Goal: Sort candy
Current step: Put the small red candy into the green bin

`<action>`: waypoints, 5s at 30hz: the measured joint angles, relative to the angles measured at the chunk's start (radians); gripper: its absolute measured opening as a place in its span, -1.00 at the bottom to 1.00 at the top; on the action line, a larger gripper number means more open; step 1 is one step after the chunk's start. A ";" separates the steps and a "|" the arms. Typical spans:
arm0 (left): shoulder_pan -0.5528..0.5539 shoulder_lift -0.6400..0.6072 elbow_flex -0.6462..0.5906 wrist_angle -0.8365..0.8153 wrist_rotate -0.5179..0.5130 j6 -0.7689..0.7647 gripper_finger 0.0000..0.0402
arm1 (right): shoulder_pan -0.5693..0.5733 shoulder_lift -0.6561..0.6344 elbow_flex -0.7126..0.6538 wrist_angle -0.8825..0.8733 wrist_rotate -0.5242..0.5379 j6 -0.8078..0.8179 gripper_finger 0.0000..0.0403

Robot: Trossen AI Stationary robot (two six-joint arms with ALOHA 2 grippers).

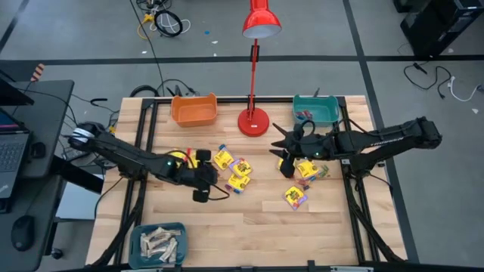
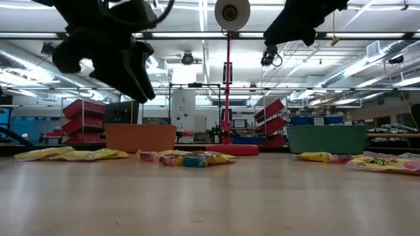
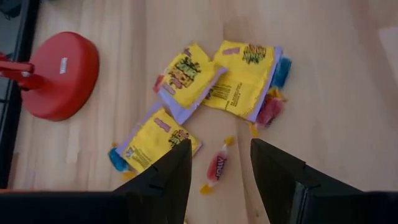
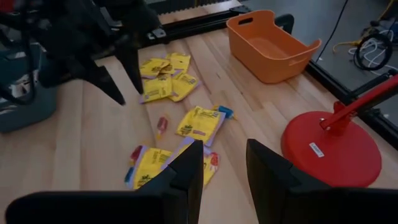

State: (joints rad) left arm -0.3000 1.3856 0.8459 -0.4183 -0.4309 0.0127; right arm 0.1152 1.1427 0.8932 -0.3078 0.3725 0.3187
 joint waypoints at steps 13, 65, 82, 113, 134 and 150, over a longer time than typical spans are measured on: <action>0.098 0.154 0.000 0.007 0.084 0.152 -0.16 | 0.059 0.000 0.000 0.000 0.005 0.030 -0.47; 0.099 0.096 -0.136 0.242 0.126 0.110 -0.99 | 0.143 0.106 -0.001 0.116 0.056 -0.047 -0.47; 0.048 -0.049 -0.133 0.409 0.113 0.163 -0.99 | 0.141 0.455 -0.001 0.581 0.024 -0.159 -0.47; 0.047 -0.048 -0.133 0.534 0.110 0.196 -0.99 | 0.137 0.490 -0.001 0.723 -0.034 -0.237 -0.53; 0.047 -0.048 -0.133 0.532 0.110 0.219 -0.82 | 0.137 0.490 -0.001 0.733 -0.022 -0.286 -1.00; 0.048 -0.048 -0.133 0.405 0.006 0.139 -0.26 | 0.133 0.460 -0.001 0.662 0.033 -0.261 -1.00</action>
State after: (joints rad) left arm -0.2516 1.3373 0.7128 -0.0136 -0.4245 0.1517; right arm 0.2479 1.6029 0.8925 0.3541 0.4053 0.0575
